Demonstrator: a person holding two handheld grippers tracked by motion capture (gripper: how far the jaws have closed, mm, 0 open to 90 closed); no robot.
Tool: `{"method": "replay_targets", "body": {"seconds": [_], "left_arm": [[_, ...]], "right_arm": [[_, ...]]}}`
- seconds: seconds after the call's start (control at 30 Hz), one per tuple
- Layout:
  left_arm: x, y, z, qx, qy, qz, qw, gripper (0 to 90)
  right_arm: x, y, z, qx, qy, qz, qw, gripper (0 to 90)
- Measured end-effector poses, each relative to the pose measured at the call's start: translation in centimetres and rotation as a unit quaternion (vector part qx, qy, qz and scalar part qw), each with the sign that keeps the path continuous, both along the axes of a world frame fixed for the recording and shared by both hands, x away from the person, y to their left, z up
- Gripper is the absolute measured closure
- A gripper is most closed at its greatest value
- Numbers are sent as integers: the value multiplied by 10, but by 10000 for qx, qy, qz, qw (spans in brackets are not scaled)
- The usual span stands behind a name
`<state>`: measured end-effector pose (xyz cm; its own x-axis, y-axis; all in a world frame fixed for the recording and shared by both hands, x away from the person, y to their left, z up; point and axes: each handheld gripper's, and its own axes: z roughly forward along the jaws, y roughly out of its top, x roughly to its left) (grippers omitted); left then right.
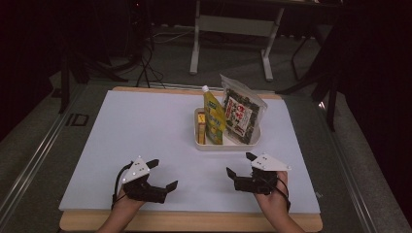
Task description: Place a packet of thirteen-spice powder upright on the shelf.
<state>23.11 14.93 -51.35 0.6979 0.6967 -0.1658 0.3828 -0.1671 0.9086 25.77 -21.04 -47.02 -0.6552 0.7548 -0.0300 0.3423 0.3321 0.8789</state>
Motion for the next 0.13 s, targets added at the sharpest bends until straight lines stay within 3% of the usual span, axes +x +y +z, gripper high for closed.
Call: {"method": "replay_targets", "body": {"seconds": [0.13], "left_arm": [[-1,1,0,-29,8,-12,10000,0]], "right_arm": [[0,1,-3,-67,26,3,10000,144]]}}
